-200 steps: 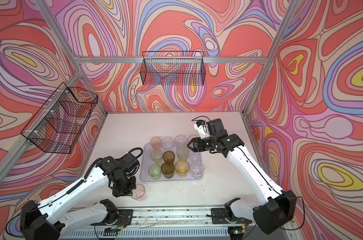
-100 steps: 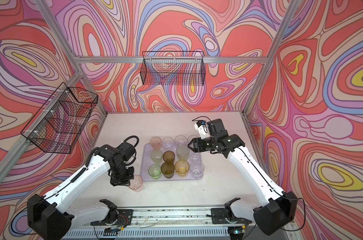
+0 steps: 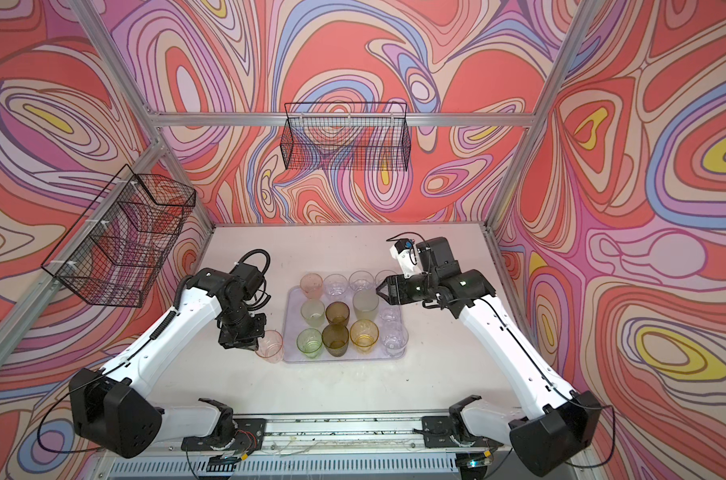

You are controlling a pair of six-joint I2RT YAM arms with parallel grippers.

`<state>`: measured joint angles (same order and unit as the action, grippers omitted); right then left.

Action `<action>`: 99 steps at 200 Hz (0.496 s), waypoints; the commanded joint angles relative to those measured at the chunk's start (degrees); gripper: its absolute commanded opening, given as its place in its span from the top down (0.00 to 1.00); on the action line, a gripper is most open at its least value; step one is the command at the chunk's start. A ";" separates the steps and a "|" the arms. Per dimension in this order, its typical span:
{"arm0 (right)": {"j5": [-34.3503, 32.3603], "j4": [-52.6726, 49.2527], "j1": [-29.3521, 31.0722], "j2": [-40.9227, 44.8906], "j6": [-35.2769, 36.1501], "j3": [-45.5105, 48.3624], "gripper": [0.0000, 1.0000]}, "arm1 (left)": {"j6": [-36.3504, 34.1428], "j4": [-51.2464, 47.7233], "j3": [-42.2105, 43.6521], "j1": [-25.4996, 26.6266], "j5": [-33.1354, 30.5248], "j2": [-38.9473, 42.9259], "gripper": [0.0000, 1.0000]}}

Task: Place the glasses into the tray
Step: 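Lift the pink cup with the left gripper and carry it over the tray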

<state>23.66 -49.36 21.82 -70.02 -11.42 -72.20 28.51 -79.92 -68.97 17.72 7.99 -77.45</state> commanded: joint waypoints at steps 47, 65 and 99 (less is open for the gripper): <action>-0.20 -0.91 -0.17 0.76 0.63 -1.36 0.39 | -7.54 -0.69 -7.49 -1.72 -2.14 -6.63 1.00; -0.19 -0.89 -0.14 0.67 0.61 -1.24 0.39 | -7.51 0.25 -8.45 -1.81 -2.45 -8.17 1.00; -0.61 -1.41 -0.12 0.76 0.83 -1.40 0.39 | -7.45 2.49 -8.91 -1.83 -2.25 -10.65 1.00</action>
<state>23.59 -49.93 21.82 -69.91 -11.40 -72.23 22.15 -78.30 -76.49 16.38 6.85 -86.61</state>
